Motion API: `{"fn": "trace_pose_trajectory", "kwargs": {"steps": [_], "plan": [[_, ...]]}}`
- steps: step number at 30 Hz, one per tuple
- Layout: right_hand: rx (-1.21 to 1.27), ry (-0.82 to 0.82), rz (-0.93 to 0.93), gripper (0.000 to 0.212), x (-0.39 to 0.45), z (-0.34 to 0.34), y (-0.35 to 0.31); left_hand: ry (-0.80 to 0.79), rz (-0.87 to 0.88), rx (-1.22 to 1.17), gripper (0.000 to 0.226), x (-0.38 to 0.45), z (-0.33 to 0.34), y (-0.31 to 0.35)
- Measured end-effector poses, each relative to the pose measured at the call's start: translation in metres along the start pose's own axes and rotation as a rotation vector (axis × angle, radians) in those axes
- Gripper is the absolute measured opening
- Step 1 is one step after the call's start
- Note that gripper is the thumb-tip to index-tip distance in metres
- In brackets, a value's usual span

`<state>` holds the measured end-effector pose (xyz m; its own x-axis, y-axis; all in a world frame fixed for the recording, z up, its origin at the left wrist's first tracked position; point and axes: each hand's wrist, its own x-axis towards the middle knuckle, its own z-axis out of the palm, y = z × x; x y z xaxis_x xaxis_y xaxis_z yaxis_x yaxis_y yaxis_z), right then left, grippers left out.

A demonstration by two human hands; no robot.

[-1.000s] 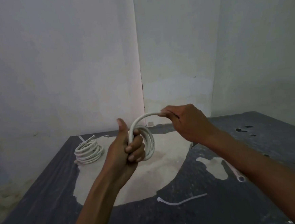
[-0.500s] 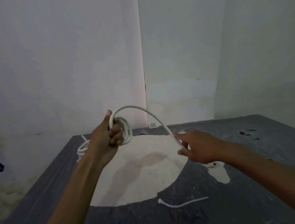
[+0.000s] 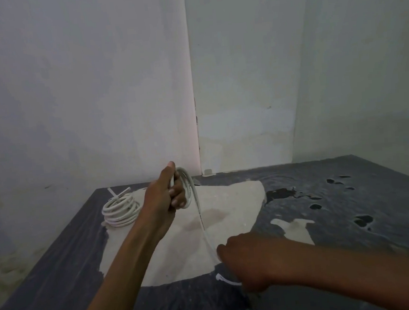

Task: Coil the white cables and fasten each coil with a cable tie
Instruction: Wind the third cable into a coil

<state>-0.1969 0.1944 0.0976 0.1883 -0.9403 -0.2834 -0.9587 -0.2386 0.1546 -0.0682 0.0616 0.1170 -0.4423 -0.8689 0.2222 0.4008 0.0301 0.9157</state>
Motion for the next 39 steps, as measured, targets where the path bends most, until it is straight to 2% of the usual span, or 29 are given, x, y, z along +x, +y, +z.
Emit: {"fn": "trace_pose_trajectory", "kwargs": {"steps": [3, 6, 9, 14, 18, 22, 26, 32, 35, 39], "plan": [[-0.122, 0.006, -0.037, 0.035, 0.002, -0.001, -0.004, 0.046, 0.023, 0.086, 0.039, 0.002, -0.003, -0.001], [-0.269, 0.090, -0.104, 0.034, 0.008, 0.002, -0.004, 0.066, 0.032, 0.141, 0.044, 0.003, -0.005, -0.001], [-0.283, 0.160, -0.111, 0.031, 0.012, 0.001, 0.001, 0.072, 0.048, 0.115, 0.043, 0.005, -0.005, 0.001], [-0.249, 0.390, -0.180, 0.029, 0.015, -0.022, 0.018, 0.119, 0.071, 0.260, 0.046, 0.012, -0.005, 0.003], [-0.144, 0.675, -0.302, 0.026, 0.013, -0.061, 0.014, 0.075, -0.033, 0.321, 0.041, 0.008, -0.007, -0.015], [0.140, 0.784, -0.286, 0.006, 0.013, -0.090, 0.024, -0.089, -0.108, 0.204, 0.029, -0.020, 0.012, -0.024], [0.557, 0.942, -0.246, 0.011, 0.010, -0.095, 0.054, -0.242, -0.198, -0.088, 0.035, -0.045, 0.030, -0.014], [0.724, 0.969, -0.126, 0.020, 0.014, -0.078, 0.069, -0.289, -0.189, -0.341, 0.025, -0.058, 0.045, -0.008], [0.879, 0.989, -0.037, 0.028, 0.012, -0.079, 0.067, -0.235, -0.175, -0.413, 0.039, -0.056, 0.049, -0.004], [1.264, 0.883, 0.294, 0.037, 0.014, -0.081, 0.062, -0.222, -0.211, -0.368, 0.040, -0.062, 0.053, -0.005]]}}
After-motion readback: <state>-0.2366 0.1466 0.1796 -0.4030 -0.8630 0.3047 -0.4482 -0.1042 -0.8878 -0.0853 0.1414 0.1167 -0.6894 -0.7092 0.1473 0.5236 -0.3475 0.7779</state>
